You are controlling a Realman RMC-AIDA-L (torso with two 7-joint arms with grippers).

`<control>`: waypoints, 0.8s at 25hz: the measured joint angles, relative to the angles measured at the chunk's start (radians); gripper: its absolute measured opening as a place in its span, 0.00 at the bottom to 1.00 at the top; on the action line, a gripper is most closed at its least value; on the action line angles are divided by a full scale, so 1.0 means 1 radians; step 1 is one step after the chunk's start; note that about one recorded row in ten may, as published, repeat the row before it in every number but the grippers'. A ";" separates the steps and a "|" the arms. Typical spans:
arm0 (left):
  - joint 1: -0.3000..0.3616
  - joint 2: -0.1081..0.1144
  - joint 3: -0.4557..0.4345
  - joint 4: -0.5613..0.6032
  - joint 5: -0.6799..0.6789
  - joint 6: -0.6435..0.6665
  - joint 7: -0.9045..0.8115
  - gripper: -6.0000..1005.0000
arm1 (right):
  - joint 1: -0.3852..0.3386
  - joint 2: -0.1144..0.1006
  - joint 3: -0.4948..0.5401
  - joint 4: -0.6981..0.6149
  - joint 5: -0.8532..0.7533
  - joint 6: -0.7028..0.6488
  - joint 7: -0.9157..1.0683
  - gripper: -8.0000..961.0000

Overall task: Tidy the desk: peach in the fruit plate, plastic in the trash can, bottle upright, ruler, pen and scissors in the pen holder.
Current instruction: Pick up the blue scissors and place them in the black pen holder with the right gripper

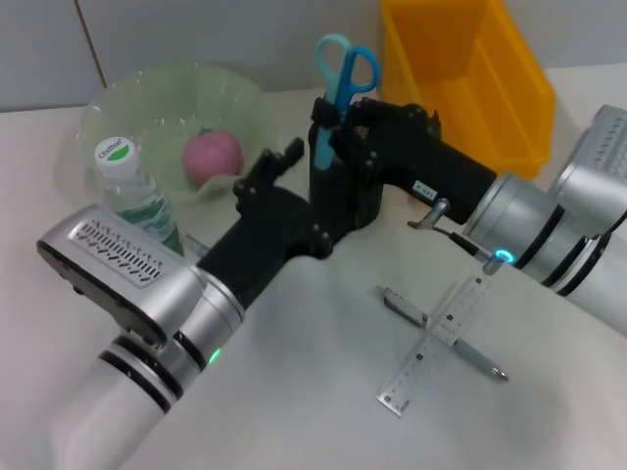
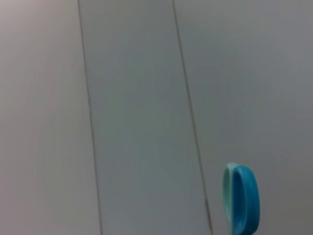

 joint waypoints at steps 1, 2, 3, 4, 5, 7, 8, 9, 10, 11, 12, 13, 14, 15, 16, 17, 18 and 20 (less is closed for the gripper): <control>0.009 0.004 -0.011 0.002 0.039 -0.010 -0.045 0.73 | -0.008 -0.002 0.009 -0.016 0.000 -0.004 0.006 0.11; 0.017 0.008 -0.021 0.002 0.078 -0.017 -0.090 0.76 | -0.008 -0.002 0.009 -0.016 0.000 -0.004 0.006 0.12; 0.048 0.021 -0.055 0.005 0.181 -0.020 -0.195 0.79 | -0.017 -0.004 0.014 -0.042 0.000 -0.007 0.021 0.12; 0.067 0.029 -0.075 0.009 0.235 -0.020 -0.250 0.79 | -0.022 -0.005 0.016 -0.058 0.000 -0.009 0.033 0.12; 0.105 0.053 -0.125 0.024 0.370 -0.015 -0.373 0.79 | -0.035 -0.006 0.017 -0.100 0.000 -0.013 0.059 0.12; 0.125 0.063 -0.153 0.032 0.436 -0.011 -0.433 0.79 | -0.045 -0.005 0.017 -0.133 0.000 -0.016 0.075 0.12; 0.148 0.076 -0.189 0.040 0.523 -0.003 -0.501 0.80 | -0.045 -0.005 0.017 -0.133 0.000 -0.016 0.075 0.12; 0.162 0.082 -0.213 0.046 0.583 0.005 -0.542 0.80 | -0.049 -0.005 0.018 -0.146 0.000 -0.017 0.080 0.12; 0.162 0.082 -0.213 0.046 0.583 0.005 -0.542 0.80 | -0.050 -0.005 0.018 -0.155 0.000 -0.017 0.083 0.12; 0.197 0.098 -0.281 0.049 0.744 0.043 -0.650 0.80 | -0.051 -0.005 0.018 -0.164 0.000 -0.015 0.085 0.12; 0.197 0.098 -0.281 0.049 0.744 0.043 -0.650 0.80 | -0.051 -0.005 0.018 -0.164 0.000 -0.015 0.085 0.12; 0.215 0.110 -0.338 0.046 0.870 0.075 -0.737 0.80 | -0.051 -0.005 0.018 -0.172 0.000 -0.013 0.087 0.12; 0.215 0.110 -0.338 0.046 0.870 0.075 -0.737 0.80 | -0.049 -0.005 0.018 -0.177 0.000 -0.007 0.087 0.12; 0.221 0.118 -0.371 0.039 0.941 0.093 -0.787 0.80 | -0.046 -0.005 0.018 -0.180 0.000 -0.003 0.087 0.12; 0.223 0.122 -0.393 0.035 0.987 0.105 -0.819 0.80 | -0.042 -0.005 0.018 -0.181 0.000 0.004 0.087 0.12; 0.224 0.125 -0.416 0.026 1.038 0.123 -0.854 0.80 | -0.039 -0.005 0.018 -0.182 0.000 0.012 0.083 0.12; 0.225 0.126 -0.476 -0.009 1.135 0.180 -0.913 0.80 | -0.031 -0.005 0.018 -0.182 0.000 0.032 0.068 0.12; 0.225 0.125 -0.492 -0.020 1.156 0.196 -0.926 0.80 | -0.028 -0.003 0.018 -0.182 0.000 0.043 0.056 0.13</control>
